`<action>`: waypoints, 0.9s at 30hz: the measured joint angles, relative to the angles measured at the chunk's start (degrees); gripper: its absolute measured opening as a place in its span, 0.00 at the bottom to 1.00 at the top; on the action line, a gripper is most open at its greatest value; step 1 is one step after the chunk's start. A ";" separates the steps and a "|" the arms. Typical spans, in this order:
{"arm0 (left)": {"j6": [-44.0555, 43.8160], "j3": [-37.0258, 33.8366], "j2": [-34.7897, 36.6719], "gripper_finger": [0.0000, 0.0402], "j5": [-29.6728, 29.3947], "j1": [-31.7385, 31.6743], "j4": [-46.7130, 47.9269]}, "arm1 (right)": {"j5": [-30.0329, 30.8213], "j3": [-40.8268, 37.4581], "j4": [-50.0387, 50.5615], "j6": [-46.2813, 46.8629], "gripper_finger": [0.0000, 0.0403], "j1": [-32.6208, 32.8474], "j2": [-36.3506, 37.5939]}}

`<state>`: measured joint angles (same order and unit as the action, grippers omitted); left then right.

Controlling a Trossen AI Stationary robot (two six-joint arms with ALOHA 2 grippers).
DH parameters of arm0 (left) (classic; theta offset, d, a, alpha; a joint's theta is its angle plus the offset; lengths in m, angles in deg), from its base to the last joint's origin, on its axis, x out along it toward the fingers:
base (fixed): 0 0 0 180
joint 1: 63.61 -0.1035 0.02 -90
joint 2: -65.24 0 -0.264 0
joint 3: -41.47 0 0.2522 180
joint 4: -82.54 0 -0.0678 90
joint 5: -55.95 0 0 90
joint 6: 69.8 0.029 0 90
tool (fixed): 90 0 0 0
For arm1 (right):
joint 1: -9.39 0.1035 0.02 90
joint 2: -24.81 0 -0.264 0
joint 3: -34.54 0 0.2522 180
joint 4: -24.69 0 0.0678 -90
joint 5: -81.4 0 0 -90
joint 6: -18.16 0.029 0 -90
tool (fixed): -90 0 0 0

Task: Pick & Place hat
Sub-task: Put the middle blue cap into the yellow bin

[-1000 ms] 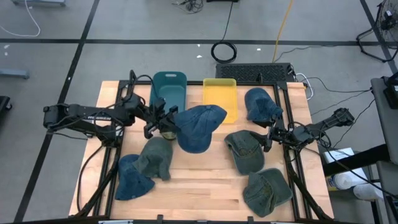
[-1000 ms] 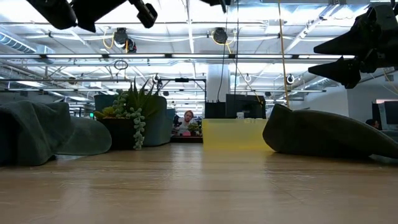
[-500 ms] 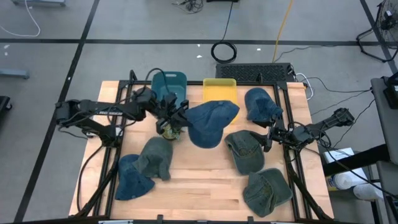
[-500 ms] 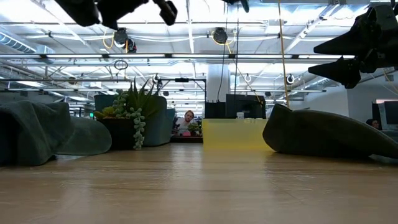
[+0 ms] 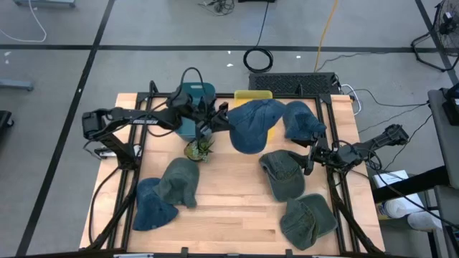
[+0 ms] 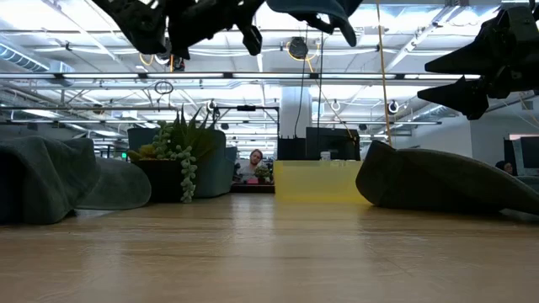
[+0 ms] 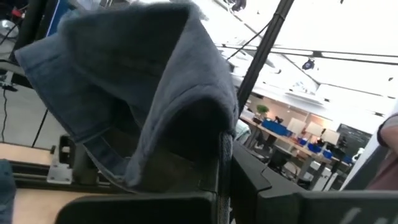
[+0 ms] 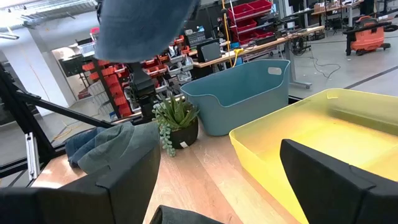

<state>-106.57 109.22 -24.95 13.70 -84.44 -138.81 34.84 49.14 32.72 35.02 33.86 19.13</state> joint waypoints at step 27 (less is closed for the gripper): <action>-8.58 0.64 -2.21 0.03 -1.75 -1.72 -6.06 | -0.01 0.00 -0.02 0.00 0.79 0.00 -0.01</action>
<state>-115.14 109.86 -27.16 11.96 -86.16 -144.87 34.83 49.14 32.70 35.02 33.86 19.11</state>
